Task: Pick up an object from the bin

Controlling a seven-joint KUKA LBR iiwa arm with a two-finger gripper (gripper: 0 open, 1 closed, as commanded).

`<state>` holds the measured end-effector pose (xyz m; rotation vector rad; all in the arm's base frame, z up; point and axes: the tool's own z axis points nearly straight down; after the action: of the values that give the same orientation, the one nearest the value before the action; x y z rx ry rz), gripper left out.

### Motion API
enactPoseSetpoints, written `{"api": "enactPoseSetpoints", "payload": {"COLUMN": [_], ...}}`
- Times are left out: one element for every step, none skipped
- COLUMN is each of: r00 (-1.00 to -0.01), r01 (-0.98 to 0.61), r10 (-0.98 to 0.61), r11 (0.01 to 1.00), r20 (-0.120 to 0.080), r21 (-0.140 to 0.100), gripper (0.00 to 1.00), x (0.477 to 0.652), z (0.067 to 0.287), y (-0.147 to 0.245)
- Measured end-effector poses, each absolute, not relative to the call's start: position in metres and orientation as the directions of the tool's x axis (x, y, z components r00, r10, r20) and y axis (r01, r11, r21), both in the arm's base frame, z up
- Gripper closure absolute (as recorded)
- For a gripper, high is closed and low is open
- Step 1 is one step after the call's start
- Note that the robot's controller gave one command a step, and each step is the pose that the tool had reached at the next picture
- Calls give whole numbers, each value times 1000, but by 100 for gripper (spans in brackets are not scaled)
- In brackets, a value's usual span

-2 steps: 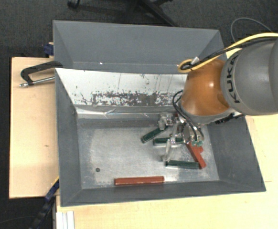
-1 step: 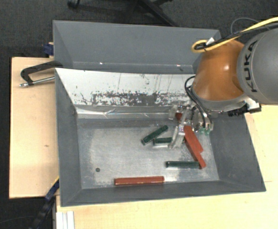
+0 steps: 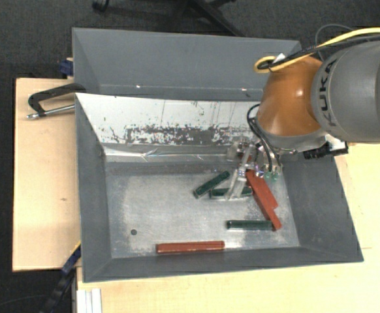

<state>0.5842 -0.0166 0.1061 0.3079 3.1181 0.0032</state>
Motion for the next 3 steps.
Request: {"api": "enactPoseSetpoints", "payload": {"r00": [-937, -995, -995], "r01": [349, 104, 104], "r10": [349, 104, 104], "r11": [937, 995, 995], "r20": [-3, -6, -6], "r21": [2, 1, 1], "gripper": [0, 100, 100], "x": [555, 568, 568], "z": [74, 71, 71], "y": [-6, -76, -76]}}
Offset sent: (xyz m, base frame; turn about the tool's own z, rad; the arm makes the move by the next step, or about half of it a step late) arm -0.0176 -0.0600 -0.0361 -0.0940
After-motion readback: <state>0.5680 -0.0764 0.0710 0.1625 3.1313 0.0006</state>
